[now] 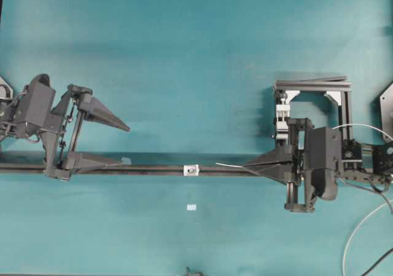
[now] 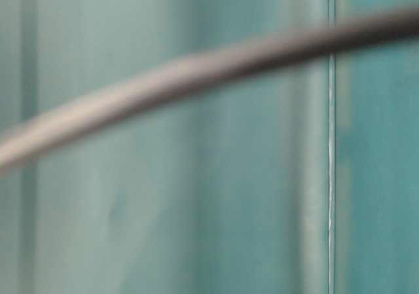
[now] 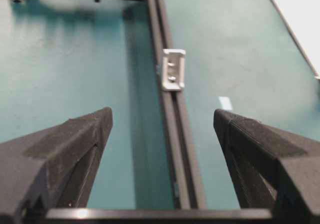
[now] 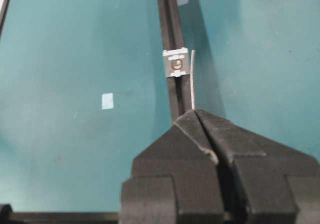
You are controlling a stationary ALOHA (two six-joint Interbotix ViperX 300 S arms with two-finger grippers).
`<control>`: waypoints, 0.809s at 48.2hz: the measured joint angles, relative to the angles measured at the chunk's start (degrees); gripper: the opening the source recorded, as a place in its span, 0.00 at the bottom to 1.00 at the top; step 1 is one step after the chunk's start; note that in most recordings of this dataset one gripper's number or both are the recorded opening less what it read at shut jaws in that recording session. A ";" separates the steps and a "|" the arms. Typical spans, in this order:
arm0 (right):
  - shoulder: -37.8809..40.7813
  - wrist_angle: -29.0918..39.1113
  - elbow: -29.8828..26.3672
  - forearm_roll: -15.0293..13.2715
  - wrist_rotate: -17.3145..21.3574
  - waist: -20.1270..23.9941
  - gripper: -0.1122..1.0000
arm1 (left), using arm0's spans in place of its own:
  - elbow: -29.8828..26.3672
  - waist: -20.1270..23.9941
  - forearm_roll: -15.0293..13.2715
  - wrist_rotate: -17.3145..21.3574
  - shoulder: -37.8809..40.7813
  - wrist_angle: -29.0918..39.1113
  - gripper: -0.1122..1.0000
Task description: Insert the wire through the hole in the metal fitting marked with a red label.
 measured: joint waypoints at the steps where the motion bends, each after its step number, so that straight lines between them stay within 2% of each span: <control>1: 0.18 0.00 0.00 0.00 -0.09 0.09 0.09 | 0.00 -0.18 0.00 0.00 0.00 0.00 0.86; 39: 4.92 -3.34 -0.44 0.26 2.29 2.90 0.09 | -0.09 -2.81 0.00 -1.58 0.18 0.00 0.83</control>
